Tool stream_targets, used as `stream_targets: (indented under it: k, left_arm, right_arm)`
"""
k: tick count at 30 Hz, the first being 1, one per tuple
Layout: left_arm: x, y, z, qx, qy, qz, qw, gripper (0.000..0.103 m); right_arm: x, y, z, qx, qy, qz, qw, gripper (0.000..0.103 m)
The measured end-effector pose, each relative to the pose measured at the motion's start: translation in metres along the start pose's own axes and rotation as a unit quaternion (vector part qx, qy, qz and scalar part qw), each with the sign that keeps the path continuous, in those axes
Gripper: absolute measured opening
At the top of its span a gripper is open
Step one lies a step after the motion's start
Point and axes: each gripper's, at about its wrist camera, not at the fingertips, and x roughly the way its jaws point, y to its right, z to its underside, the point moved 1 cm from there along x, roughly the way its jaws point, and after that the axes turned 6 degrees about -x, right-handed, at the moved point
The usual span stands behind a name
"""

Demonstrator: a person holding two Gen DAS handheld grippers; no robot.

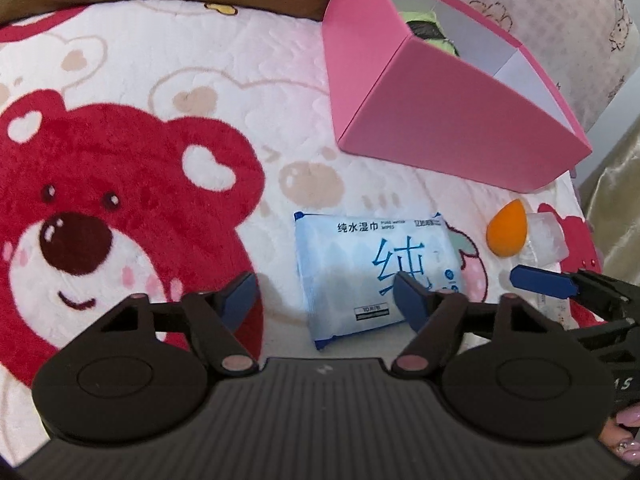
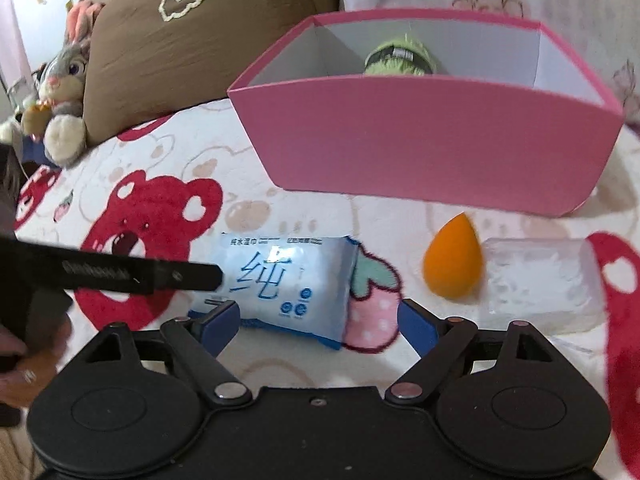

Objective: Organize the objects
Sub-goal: 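Lower the right tool onto the blue wet-wipes packet and close on it, then lift the wipes packet with the right tool and carry it over the pink box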

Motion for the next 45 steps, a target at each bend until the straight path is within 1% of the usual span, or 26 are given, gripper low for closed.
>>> stream_targets:
  k: [2,4,5,6,7,8,9,11,12,14,15,16,18,21,23,25,28,30,31,33,35,37,40,42,45]
  left_arm:
    - [0.004,0.000,0.000,0.008,0.003,-0.009,0.9999,0.065]
    - [0.006,-0.001,-0.001,0.014,0.012,-0.013,0.9997,0.057]
    - [0.007,-0.003,-0.002,0.011,0.014,-0.011,0.9998,0.056]
    - [0.009,-0.006,-0.003,-0.002,0.013,0.000,0.9999,0.050]
    - [0.012,-0.009,-0.006,-0.021,0.007,0.017,0.9996,0.046]
    - [0.015,-0.011,-0.007,-0.035,0.000,0.031,0.9989,0.034]
    - [0.017,-0.012,-0.009,-0.046,-0.009,0.042,0.9980,0.032]
    - [0.016,-0.012,-0.008,-0.053,-0.013,0.053,0.9971,0.026]
    - [0.015,-0.010,-0.006,-0.048,-0.014,0.052,0.9974,0.026]
    - [0.013,-0.005,-0.001,-0.032,-0.015,0.044,0.9984,0.026]
    - [0.012,-0.003,0.001,-0.031,-0.018,0.045,0.9984,0.026]
    - [0.011,-0.001,0.003,-0.031,-0.022,0.046,0.9982,0.027]
    - [0.010,0.001,0.004,-0.025,-0.024,0.054,0.9979,0.026]
    - [0.011,0.003,0.005,-0.023,-0.038,0.054,0.9975,0.026]
    - [0.011,0.003,0.006,-0.026,-0.043,0.056,0.9972,0.026]
    - [0.014,0.005,0.008,-0.020,-0.046,0.051,0.9975,0.026]
    - [0.014,0.008,0.011,-0.014,-0.037,0.049,0.9980,0.026]
    - [0.013,0.010,0.015,-0.013,-0.029,0.048,0.9983,0.027]
    - [0.012,0.014,0.017,-0.003,-0.024,0.045,0.9987,0.028]
    - [0.009,0.020,0.019,0.008,-0.019,0.041,0.9989,0.029]
    - [0.007,0.026,0.021,0.017,-0.020,0.039,0.9989,0.029]
    - [0.004,0.029,0.022,0.018,-0.025,0.045,0.9985,0.029]
    - [-0.004,0.033,0.022,0.014,-0.035,0.057,0.9977,0.029]
    - [-0.009,0.039,0.022,0.026,-0.036,0.059,0.9972,0.029]
    - [-0.021,0.049,0.021,0.053,-0.026,0.054,0.9967,0.029]
  right_arm:
    - [0.005,-0.001,0.000,0.006,0.006,0.002,1.000,0.075]
    - [0.011,-0.003,-0.001,0.002,0.011,0.002,1.000,0.071]
    - [0.013,-0.003,-0.002,0.003,0.010,-0.001,1.000,0.068]
    - [0.018,-0.003,-0.002,0.003,0.004,-0.005,1.000,0.066]
    - [0.023,-0.003,-0.002,0.004,-0.003,-0.006,1.000,0.060]
    - [0.030,-0.002,-0.001,0.009,-0.014,-0.004,1.000,0.056]
    - [0.035,0.000,0.002,0.017,-0.022,-0.002,1.000,0.056]
    - [0.038,0.002,0.005,0.029,-0.025,-0.002,0.999,0.055]
    - [0.037,0.001,0.006,0.029,-0.024,-0.001,0.999,0.053]
    - [0.033,-0.002,0.007,0.021,-0.026,0.005,0.999,0.045]
    - [0.031,-0.003,0.008,0.019,-0.028,0.003,0.999,0.040]
    - [0.029,-0.005,0.008,0.015,-0.030,0.005,0.999,0.038]
    - [0.025,-0.007,0.008,0.006,-0.032,0.014,0.999,0.037]
    - [0.021,-0.005,0.011,0.013,-0.035,0.014,0.999,0.037]
    - [0.020,-0.003,0.012,0.016,-0.034,0.013,0.999,0.040]
    - [0.019,0.001,0.012,0.020,-0.031,0.019,0.999,0.041]
    - [0.023,0.006,0.013,0.032,-0.031,0.015,0.999,0.043]
    - [0.024,0.005,0.014,0.024,-0.029,0.008,0.999,0.041]
    - [0.024,0.004,0.014,0.018,-0.028,0.007,0.999,0.039]
    - [0.022,0.001,0.013,0.011,-0.029,0.014,0.999,0.039]
    - [0.018,-0.002,0.013,0.003,-0.031,0.023,0.999,0.039]
    - [0.013,-0.005,0.013,0.001,-0.034,0.031,0.999,0.039]
    - [0.003,-0.003,0.013,0.025,-0.049,0.032,0.998,0.039]
    - [-0.004,-0.004,0.013,0.027,-0.046,0.037,0.998,0.039]
    - [-0.015,-0.009,0.012,0.032,-0.044,0.033,0.998,0.041]
